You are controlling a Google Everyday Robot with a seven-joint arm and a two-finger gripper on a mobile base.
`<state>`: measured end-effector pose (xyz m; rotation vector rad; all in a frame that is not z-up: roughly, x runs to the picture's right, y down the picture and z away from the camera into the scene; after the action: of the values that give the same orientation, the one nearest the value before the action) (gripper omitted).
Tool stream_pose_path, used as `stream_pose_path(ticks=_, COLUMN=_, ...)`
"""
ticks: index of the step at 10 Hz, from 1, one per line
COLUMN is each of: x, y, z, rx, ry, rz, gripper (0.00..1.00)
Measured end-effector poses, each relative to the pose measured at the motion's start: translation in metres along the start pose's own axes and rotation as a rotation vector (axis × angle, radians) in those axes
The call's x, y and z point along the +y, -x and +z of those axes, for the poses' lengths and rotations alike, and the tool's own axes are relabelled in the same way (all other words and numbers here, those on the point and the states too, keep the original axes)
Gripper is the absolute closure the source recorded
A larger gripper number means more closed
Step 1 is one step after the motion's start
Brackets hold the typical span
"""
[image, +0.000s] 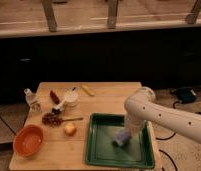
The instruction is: Wipe tray with sponge
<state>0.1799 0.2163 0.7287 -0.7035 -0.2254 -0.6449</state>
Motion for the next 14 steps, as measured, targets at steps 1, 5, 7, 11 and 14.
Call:
stream_pose_path(ticks=1, x=-0.003, y=-0.001, z=-0.001, rx=-0.001, ry=-0.005, rz=-0.009, gripper=0.95)
stream_pose_path(ticks=5, x=-0.044, y=0.04, z=-0.005, rx=-0.04, ry=-0.027, rz=-0.088, gripper=0.95)
stream_pose_path(ticks=7, x=-0.064, y=0.066, z=-0.005, rx=-0.067, ry=-0.035, rz=-0.133, gripper=0.95)
stream_pose_path(ticks=11, x=-0.068, y=0.075, z=-0.004, rx=-0.094, ry=-0.037, rz=-0.175, gripper=0.95)
stream_pose_path(ticks=14, x=-0.069, y=0.076, z=-0.004, rx=-0.094, ry=-0.037, rz=-0.175, gripper=0.95)
